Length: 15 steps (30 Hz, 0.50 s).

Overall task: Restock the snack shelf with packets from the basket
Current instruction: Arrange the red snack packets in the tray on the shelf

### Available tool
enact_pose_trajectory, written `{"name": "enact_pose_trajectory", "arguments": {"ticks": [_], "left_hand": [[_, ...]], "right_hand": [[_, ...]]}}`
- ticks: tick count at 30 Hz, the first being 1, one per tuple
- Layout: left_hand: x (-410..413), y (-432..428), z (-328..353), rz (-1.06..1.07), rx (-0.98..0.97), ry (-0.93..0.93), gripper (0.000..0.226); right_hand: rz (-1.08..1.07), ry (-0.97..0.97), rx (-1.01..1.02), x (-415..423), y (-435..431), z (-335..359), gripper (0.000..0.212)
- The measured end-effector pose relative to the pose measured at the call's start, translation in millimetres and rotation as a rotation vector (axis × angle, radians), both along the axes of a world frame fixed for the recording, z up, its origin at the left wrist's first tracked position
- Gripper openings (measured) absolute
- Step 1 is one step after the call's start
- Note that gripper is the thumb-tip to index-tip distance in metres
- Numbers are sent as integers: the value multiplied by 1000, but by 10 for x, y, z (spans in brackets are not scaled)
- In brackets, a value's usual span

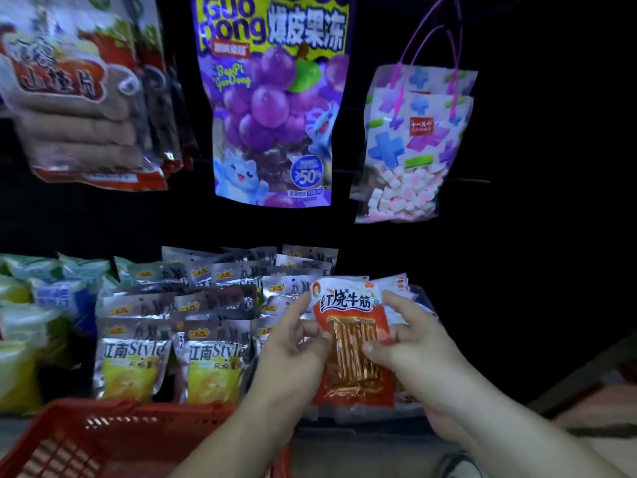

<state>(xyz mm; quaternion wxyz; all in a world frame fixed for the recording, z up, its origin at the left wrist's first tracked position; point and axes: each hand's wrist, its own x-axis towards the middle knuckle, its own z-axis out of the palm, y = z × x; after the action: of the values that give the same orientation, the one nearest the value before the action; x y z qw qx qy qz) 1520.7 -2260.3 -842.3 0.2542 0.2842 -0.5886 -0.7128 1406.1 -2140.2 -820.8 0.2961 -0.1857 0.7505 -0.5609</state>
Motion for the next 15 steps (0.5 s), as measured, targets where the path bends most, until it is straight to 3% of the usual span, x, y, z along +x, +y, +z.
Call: {"name": "enact_pose_trajectory", "arguments": {"ticks": [4,9,13,15], "left_hand": [[121,42,-18,66,-38,56,56],[107,-40,-101,84,-101,-9,63],[141,-172,-142,65,-368,-132,91],[162,-224,-140,24,-500,-147,88]], "right_hand": [[-11,96,10,88,-42,-86,80],[193,259,0,-26,-80,-41,80],[404,333,73,-228,-69,5,78],[450,266,61,-276,-71,67,73]]}}
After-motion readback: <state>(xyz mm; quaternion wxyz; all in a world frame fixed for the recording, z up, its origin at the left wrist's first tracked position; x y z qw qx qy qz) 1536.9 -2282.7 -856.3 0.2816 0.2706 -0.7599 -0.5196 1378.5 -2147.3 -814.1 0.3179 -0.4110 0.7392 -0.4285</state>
